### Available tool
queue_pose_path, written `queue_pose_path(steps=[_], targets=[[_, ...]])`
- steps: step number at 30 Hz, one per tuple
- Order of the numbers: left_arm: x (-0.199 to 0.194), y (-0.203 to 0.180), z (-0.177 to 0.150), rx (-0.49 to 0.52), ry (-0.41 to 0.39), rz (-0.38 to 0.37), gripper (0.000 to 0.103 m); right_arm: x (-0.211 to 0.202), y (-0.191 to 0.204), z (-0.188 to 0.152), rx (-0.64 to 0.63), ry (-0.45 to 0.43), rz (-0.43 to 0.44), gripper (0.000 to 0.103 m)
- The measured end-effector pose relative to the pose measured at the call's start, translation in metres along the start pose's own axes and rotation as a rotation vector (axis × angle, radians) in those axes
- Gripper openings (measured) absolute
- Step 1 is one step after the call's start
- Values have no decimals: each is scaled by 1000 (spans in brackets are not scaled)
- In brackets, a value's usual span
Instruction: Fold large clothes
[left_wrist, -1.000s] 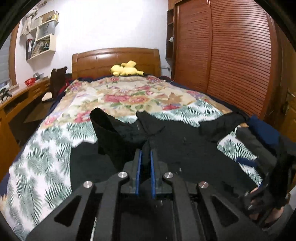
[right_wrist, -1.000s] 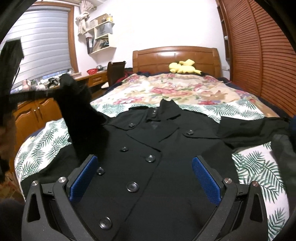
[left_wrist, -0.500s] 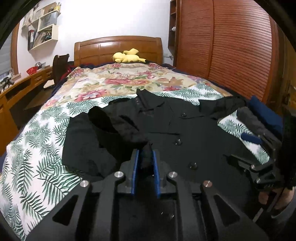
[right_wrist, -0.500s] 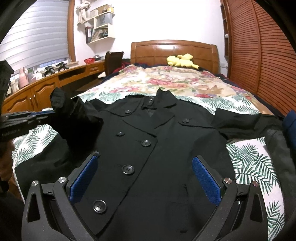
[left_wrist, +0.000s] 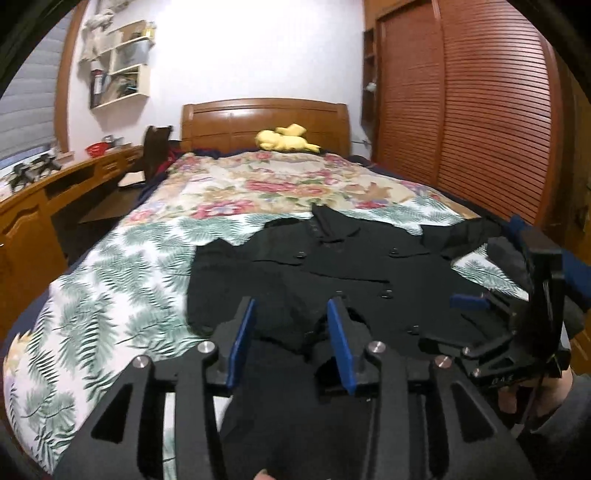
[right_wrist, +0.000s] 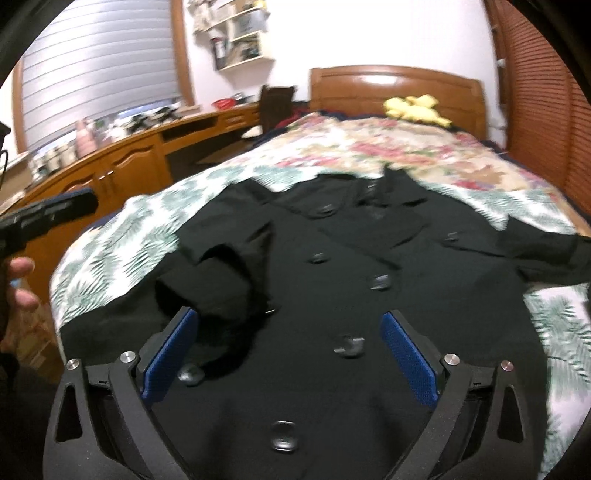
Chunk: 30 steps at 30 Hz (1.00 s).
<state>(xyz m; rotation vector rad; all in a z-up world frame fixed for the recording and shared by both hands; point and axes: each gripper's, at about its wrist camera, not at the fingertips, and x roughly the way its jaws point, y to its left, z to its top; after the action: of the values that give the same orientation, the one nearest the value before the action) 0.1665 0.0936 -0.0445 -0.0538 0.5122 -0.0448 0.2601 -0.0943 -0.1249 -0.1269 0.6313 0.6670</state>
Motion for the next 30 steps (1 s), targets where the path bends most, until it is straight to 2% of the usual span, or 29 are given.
queue_pose_path(steps=[5, 11, 14, 16, 17, 19, 20, 25, 30], targets=[[-9, 27, -6, -40, -1, 25, 39, 26, 32, -4, -76, 64, 83, 94], [-13, 39, -14, -36, -1, 101, 39, 54, 57, -7, -148, 140, 84, 87], [-13, 44, -17, -51, 5, 91, 39, 66, 61, -8, -176, 183, 74, 75], [-13, 44, -19, -55, 11, 90, 39, 70, 60, -11, -188, 197, 55, 55], [-12, 44, -19, -52, 11, 95, 39, 71, 59, -12, -184, 198, 54, 49], [-11, 43, -18, -48, 14, 96, 39, 67, 54, -11, -181, 182, 35, 23], [-10, 43, -18, -49, 14, 93, 39, 64, 51, -11, -176, 173, 30, 18], [-7, 35, -19, -46, 18, 75, 39, 41, 33, -5, -133, 102, 13, 9], [-2, 24, -20, -39, 23, 58, 39, -4, 18, 8, -87, -13, 19, 6]])
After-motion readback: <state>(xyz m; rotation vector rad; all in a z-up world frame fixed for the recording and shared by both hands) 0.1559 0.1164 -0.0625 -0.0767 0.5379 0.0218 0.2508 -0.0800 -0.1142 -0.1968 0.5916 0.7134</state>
